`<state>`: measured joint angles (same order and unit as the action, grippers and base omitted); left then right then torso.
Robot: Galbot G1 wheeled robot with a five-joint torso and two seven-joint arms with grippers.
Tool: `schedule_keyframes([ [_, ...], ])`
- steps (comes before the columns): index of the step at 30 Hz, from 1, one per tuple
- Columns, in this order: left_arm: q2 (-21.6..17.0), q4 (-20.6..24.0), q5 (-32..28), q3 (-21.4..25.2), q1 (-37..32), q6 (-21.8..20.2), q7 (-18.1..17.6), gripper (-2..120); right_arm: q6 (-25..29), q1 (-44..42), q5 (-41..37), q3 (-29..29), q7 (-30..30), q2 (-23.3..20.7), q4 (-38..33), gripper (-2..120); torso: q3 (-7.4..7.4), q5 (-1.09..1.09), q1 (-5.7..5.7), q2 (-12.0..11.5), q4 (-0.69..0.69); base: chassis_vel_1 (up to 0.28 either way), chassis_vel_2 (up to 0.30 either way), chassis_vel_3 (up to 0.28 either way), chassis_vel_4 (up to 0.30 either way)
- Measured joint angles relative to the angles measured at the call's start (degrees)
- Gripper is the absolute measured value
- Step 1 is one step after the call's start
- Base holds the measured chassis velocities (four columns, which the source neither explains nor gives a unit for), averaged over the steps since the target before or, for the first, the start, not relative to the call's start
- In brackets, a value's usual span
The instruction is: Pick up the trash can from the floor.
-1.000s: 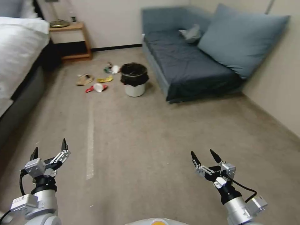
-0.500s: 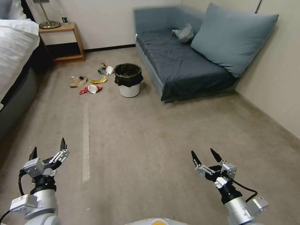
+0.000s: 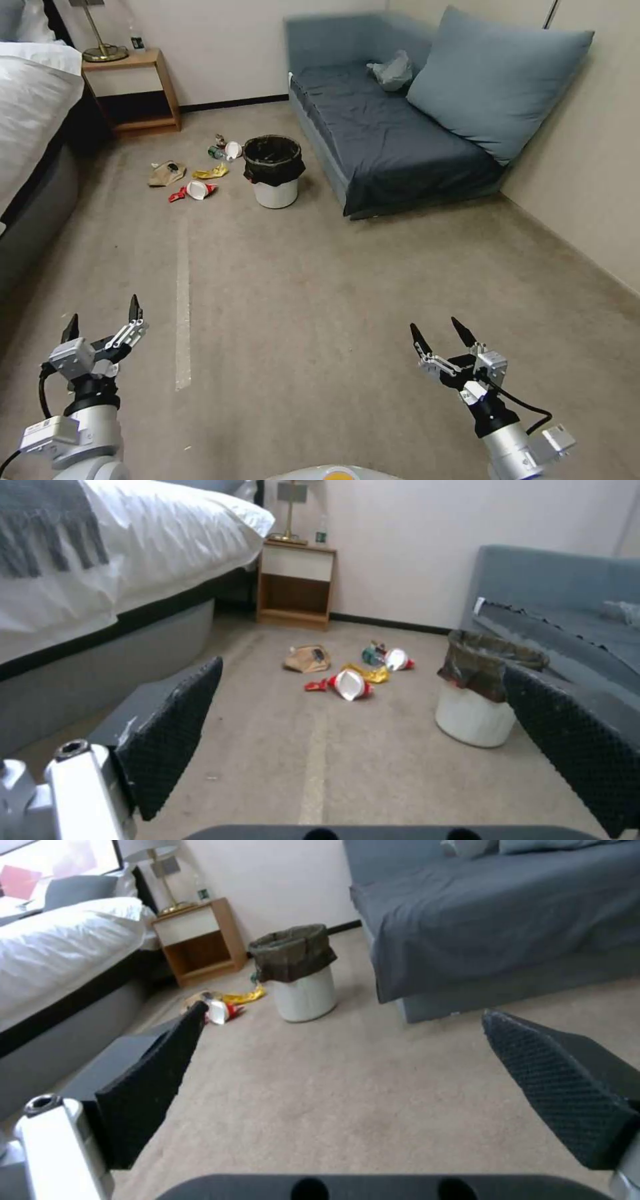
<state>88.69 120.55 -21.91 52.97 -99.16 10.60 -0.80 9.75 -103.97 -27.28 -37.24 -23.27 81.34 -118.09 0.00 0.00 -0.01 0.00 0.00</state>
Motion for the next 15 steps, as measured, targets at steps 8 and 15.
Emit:
schedule_keyframes([
  [8, 0.25, 0.00, 0.09, -0.03, 0.07, -0.07, -0.01, 100, -0.01, 0.26, -0.26, -0.05, 0.16, -0.39, 0.01, 100, 0.00, 0.00, 0.01, 0.00, -0.01, -0.159, 0.162, 0.151, -0.163],
  [15, 0.43, -0.03, 0.23, -0.09, 0.07, -0.08, -0.02, 100, -0.03, 0.36, -0.40, -0.10, 0.20, -0.52, 0.07, 100, 0.01, -0.01, 0.01, 0.00, -0.01, -0.167, 0.168, 0.184, -0.178],
])
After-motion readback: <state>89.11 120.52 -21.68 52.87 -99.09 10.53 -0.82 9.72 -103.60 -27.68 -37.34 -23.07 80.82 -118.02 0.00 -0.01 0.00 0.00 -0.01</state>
